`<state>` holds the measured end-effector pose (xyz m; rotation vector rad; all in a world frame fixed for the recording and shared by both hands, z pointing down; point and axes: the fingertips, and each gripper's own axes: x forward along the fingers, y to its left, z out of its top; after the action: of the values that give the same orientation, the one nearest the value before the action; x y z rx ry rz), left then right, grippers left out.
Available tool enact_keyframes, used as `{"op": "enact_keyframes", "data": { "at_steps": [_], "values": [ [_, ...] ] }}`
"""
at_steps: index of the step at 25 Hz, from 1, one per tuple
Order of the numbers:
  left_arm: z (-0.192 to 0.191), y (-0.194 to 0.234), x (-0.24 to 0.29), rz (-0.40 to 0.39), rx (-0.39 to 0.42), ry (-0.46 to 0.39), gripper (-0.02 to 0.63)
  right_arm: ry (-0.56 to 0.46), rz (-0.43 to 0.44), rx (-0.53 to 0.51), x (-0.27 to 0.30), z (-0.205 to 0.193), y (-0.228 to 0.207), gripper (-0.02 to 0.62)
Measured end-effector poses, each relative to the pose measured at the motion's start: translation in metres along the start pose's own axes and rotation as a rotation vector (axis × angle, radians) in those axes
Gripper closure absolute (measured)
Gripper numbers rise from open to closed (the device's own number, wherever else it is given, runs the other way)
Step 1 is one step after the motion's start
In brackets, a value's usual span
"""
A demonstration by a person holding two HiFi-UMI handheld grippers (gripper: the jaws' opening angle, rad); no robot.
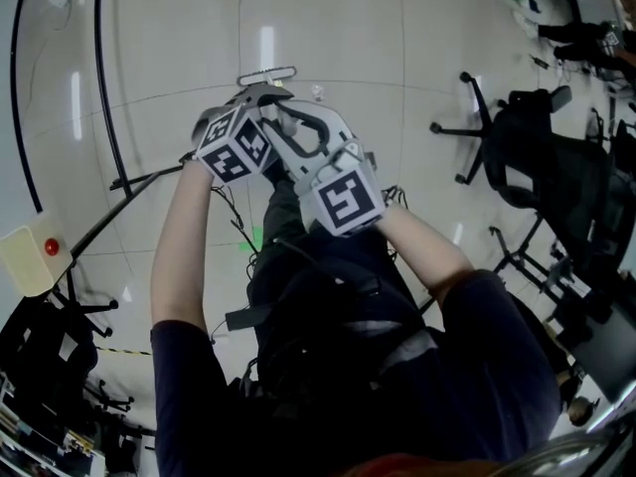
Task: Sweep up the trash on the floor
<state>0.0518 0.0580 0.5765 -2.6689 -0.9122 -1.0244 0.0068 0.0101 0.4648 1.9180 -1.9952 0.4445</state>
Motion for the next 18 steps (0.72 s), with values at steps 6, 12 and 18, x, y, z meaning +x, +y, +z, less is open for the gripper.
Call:
{"op": "enact_keyframes", "data": {
  "at_steps": [6,12,18],
  "values": [
    [0.006,0.015,-0.008,0.064,0.009,-0.032,0.503,-0.031,-0.018,-0.029,0.007,0.013,-0.008,0.486],
    [0.067,0.046,-0.042,0.172,-0.013,-0.225,0.518,-0.181,-0.095,-0.105,-0.005,0.082,-0.049,0.486],
    [0.134,0.042,-0.103,0.245,0.095,-0.33,0.515,-0.297,-0.024,-0.13,-0.041,0.163,-0.042,0.497]
  ]
}}
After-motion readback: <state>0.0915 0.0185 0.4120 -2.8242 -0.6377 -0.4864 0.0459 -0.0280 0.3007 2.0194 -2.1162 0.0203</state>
